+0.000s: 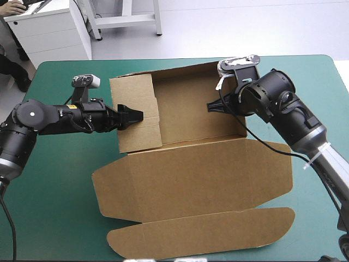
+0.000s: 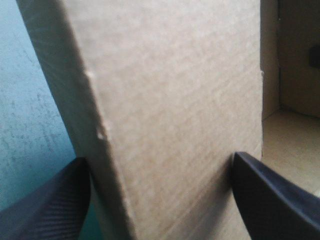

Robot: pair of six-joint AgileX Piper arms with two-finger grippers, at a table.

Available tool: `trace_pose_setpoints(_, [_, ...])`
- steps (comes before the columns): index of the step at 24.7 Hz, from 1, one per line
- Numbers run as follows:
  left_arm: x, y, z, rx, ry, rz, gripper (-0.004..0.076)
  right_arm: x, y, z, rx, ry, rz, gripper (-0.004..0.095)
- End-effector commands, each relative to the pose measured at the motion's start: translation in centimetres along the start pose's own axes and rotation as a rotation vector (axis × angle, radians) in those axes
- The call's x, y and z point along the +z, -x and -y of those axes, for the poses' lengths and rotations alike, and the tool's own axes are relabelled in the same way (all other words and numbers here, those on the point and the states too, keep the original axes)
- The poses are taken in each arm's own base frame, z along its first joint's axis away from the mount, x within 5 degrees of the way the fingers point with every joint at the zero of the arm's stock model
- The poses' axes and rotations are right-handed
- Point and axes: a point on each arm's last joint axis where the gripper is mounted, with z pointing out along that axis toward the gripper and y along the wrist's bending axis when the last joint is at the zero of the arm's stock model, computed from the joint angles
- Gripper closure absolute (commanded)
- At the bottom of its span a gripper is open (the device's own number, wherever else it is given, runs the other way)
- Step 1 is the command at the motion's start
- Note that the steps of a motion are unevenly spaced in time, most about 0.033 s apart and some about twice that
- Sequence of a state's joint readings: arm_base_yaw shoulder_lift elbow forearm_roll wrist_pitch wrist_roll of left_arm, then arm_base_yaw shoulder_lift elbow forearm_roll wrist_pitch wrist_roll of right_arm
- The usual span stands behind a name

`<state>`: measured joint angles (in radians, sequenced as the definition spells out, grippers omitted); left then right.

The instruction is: Fold the box

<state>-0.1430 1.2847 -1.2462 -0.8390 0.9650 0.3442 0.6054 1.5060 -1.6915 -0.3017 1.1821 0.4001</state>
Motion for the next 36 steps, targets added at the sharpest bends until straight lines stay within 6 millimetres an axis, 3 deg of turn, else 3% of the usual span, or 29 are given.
trace_pose_setpoints(1, [-0.6,0.7,2.1,0.002,0.011,0.092,0.0168,-2.9,0.9,0.2,0.033,0.022,0.151,0.0921])
trace_pose_setpoints(10, [0.6,0.0,3.6,0.003,0.073,0.096,0.0171,-2.9,1.0,0.1,0.036,0.018,0.156,0.0921])
trace_pose_setpoints(15, [0.8,0.2,4.0,-0.016,0.061,0.130,0.0233,-2.9,0.9,0.1,0.039,0.014,0.148,0.0920])
trace_pose_setpoints(17, [0.8,0.2,4.0,0.020,0.064,0.129,0.0420,-2.9,0.8,0.2,0.039,0.012,0.143,0.0921])
trace_pose_setpoints(18, [0.8,0.3,4.0,0.028,0.059,0.133,0.0636,-2.9,0.8,0.2,0.048,0.012,0.143,0.0921])
trace_pose_setpoints(19, [0.8,0.3,4.0,0.030,0.059,0.140,0.0727,-2.9,0.8,0.2,0.050,0.012,0.143,0.0921])
trace_pose_setpoints(27, [1.0,0.4,2.9,0.009,0.168,0.126,0.0734,-2.8,0.2,-0.3,0.105,0.060,0.067,0.0921])
trace_pose_setpoints(30, [2.3,0.3,3.3,0.055,0.196,0.017,0.0734,-1.9,-0.7,-0.8,0.119,0.075,-0.052,0.0921])
trace_pose_setpoints(36, [4.9,0.3,3.0,0.043,0.338,-0.021,0.0734,0.0,-1.6,-1.8,0.122,0.110,-0.142,0.0923])
